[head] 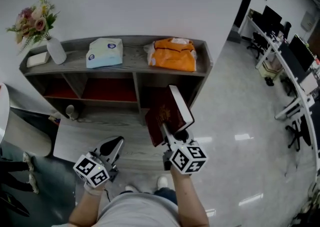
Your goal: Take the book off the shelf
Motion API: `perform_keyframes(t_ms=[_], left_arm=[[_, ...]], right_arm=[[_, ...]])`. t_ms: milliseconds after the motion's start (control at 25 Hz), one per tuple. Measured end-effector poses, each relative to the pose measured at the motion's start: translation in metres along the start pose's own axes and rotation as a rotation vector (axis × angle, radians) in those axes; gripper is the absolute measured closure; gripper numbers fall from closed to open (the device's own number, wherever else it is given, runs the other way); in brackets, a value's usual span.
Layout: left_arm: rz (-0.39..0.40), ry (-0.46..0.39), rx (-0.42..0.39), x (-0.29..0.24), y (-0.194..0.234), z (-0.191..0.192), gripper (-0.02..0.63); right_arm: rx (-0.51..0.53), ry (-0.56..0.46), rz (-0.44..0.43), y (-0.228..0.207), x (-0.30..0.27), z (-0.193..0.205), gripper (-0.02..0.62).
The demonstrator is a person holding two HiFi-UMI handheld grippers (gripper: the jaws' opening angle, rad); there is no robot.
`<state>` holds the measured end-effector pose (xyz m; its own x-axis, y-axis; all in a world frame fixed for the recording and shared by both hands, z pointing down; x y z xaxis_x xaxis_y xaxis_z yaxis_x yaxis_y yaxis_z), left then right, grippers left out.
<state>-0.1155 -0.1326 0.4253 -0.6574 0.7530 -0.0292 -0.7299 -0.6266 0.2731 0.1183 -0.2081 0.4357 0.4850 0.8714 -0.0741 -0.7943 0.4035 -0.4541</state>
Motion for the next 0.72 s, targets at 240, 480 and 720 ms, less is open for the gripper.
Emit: perform_keyframes(t_ms=[240, 480, 720], left_arm=[[0.055, 0.001, -0.012, -0.019, -0.006, -0.003, 0.59], [0.101, 0.021, -0.013, -0.029, -0.014, 0.003, 0.589], [0.126, 0.042, -0.009, -0.033, -0.017, 0.01, 0.589]], right_arm=[[-0.084, -0.002, -0.046, 0.003, 0.034, 0.008, 0.365], [-0.066, -0.037, -0.068, 0.003, 0.059, 0.015, 0.374], [-0.154, -0.071, -0.093, 0.004, 0.069, 0.025, 0.377]])
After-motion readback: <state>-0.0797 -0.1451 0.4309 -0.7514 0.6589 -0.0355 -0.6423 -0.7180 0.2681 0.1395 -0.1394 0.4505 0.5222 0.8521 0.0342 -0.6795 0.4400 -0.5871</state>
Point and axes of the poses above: the fingertips, and each gripper's own axes: x backward along the fingers, y to its left, z out of its underside, the point moved 6 cm from there along x, backward along the fingers, and after that the axes turned 2 degrees about -y, right-handed, at the moved point
